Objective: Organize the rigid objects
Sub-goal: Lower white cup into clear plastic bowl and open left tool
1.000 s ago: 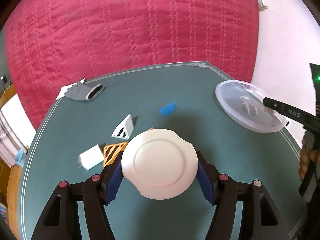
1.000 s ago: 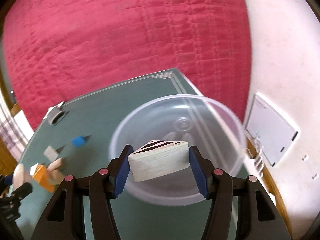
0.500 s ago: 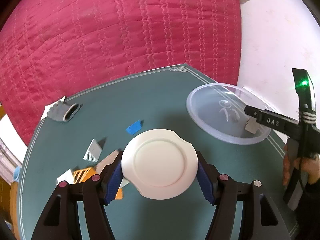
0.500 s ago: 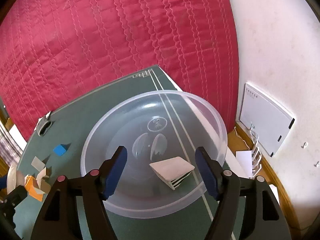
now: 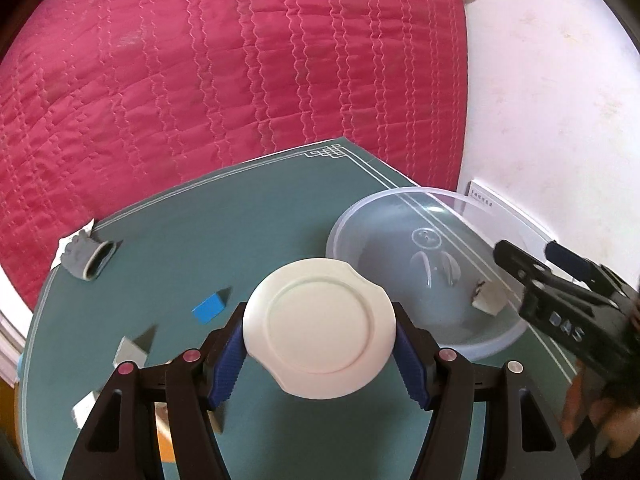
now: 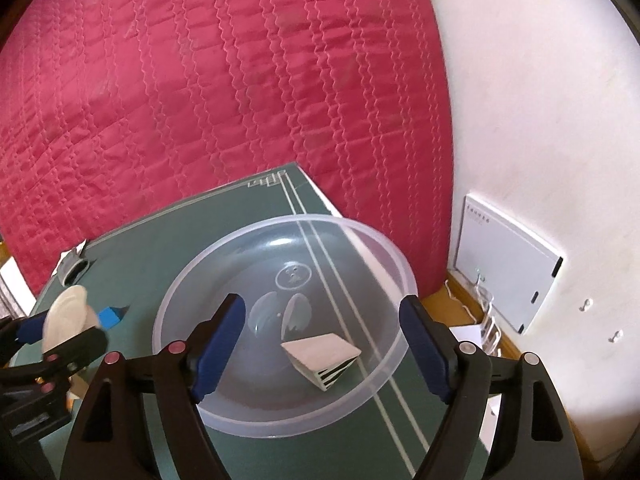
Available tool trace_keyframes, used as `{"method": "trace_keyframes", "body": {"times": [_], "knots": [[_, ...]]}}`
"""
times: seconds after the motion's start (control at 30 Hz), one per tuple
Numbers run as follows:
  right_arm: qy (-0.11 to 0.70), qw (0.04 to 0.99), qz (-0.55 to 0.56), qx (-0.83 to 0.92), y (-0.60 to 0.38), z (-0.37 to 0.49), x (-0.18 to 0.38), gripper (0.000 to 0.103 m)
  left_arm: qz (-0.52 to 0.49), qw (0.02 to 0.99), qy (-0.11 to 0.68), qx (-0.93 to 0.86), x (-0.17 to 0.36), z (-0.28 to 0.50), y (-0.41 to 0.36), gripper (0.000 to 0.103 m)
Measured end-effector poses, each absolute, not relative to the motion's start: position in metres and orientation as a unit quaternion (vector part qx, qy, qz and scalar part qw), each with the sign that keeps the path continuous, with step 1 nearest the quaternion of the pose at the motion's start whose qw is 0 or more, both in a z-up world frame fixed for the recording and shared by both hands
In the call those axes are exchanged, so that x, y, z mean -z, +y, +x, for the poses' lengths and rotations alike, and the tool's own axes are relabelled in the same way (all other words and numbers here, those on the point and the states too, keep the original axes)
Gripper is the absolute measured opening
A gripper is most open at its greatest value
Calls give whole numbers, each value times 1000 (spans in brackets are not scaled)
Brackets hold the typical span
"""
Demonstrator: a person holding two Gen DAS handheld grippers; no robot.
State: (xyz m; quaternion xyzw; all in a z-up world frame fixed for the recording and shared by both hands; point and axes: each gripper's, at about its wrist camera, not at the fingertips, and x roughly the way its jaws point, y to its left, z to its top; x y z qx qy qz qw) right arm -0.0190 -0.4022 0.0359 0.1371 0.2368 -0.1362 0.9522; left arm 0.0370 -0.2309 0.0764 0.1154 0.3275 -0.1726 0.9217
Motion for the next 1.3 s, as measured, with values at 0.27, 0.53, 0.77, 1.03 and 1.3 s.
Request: {"method": "trace_keyframes", "body": {"times": [0.27,0.53,0.77,1.03,1.3], "knots": [[210,957,124,160,-401,-28,-43,80,117,916,341,174,-61,57,-247,69],[196,957,125,175,-403,-33,-47,81,111,912,345,190,-54,66,-259,69],[188,957,127,179,-404,-36,-48,81,117,910,342,202,-53,68,-271,70],[180,959,123,184,-402,-38,-50,81,120,910,340,205,-52,70,-271,74],[176,959,123,184,-403,-38,-51,86,113,913,336,200,-55,70,-265,82]]}}
